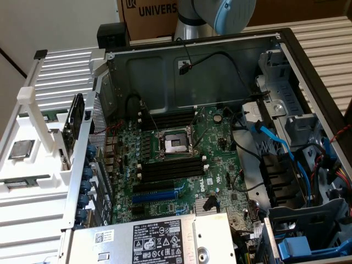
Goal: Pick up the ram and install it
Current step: 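Pick up the ram and move it above insertion slot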
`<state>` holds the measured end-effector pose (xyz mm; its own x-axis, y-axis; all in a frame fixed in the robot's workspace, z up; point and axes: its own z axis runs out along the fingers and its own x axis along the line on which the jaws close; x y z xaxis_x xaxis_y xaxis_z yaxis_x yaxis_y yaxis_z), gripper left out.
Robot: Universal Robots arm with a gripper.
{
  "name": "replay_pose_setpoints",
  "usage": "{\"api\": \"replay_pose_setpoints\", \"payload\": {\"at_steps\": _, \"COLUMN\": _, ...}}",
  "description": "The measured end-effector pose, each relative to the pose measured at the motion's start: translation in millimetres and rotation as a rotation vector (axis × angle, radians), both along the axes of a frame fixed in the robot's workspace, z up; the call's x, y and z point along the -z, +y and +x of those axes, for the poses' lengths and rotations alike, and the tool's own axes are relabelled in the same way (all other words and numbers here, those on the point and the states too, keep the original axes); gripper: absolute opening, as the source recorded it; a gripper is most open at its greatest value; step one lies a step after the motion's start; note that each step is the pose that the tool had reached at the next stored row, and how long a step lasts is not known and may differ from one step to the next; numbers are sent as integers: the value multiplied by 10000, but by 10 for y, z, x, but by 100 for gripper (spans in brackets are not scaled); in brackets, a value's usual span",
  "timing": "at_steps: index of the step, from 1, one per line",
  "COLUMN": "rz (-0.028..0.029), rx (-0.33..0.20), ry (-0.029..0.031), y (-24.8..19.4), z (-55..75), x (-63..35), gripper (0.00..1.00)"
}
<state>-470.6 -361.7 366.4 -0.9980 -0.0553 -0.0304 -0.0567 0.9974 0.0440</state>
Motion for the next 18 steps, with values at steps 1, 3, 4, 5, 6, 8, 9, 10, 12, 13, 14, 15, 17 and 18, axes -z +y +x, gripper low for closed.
{"api": "replay_pose_setpoints", "payload": {"at_steps": 1, "rz": -3, "rx": -101, "ry": 1, "y": 0, "z": 0, "x": 0, "gripper": 10}}
{"api": "replay_pose_setpoints", "payload": {"at_steps": 3, "rz": -5, "rx": -473, "ry": -1, "y": 1, "z": -1, "x": 0, "gripper": 10}}
{"api": "replay_pose_setpoints", "payload": {"at_steps": 4, "rz": -5, "rx": -647, "ry": -1, "y": 2, "z": -1, "x": 1, "gripper": 10}}
{"api": "replay_pose_setpoints", "payload": {"at_steps": 5, "rz": -5, "rx": -828, "ry": 0, "y": 1, "z": -1, "x": 0, "gripper": 10}}
{"api": "replay_pose_setpoints", "payload": {"at_steps": 6, "rz": -5, "rx": -1014, "ry": -1, "y": 1, "z": -1, "x": 0, "gripper": 10}}
{"api": "replay_pose_setpoints", "payload": {"at_steps": 8, "rz": -5, "rx": -1389, "ry": -1, "y": 1, "z": -1, "x": 0, "gripper": 10}}
{"api": "replay_pose_setpoints", "payload": {"at_steps": 9, "rz": -5, "rx": -1565, "ry": 0, "y": 1, "z": -1, "x": 0, "gripper": 10}}
{"api": "replay_pose_setpoints", "payload": {"at_steps": 10, "rz": -5, "rx": -1744, "ry": -1, "y": 1, "z": -1, "x": 0, "gripper": 10}}
{"api": "replay_pose_setpoints", "payload": {"at_steps": 12, "rz": -5, "rx": -2109, "ry": -1, "y": 1, "z": 0, "x": 0, "gripper": 10}}
{"api": "replay_pose_setpoints", "payload": {"at_steps": 13, "rz": -5, "rx": -2289, "ry": -1, "y": 1, "z": -1, "x": 0, "gripper": 10}}
{"api": "replay_pose_setpoints", "payload": {"at_steps": 14, "rz": -5, "rx": -2796, "ry": -1, "y": 1, "z": -2, "x": 0, "gripper": 10}}
{"api": "replay_pose_setpoints", "payload": {"at_steps": 15, "rz": -6, "rx": -2945, "ry": -1, "y": 1, "z": -3, "x": 0, "gripper": 10}}
{"api": "replay_pose_setpoints", "payload": {"at_steps": 17, "rz": -5, "rx": -3243, "ry": 0, "y": 1, "z": -5, "x": 0, "gripper": 10}}
{"api": "replay_pose_setpoints", "payload": {"at_steps": 18, "rz": -5, "rx": -3390, "ry": -1, "y": 1, "z": -6, "x": 0, "gripper": 10}}
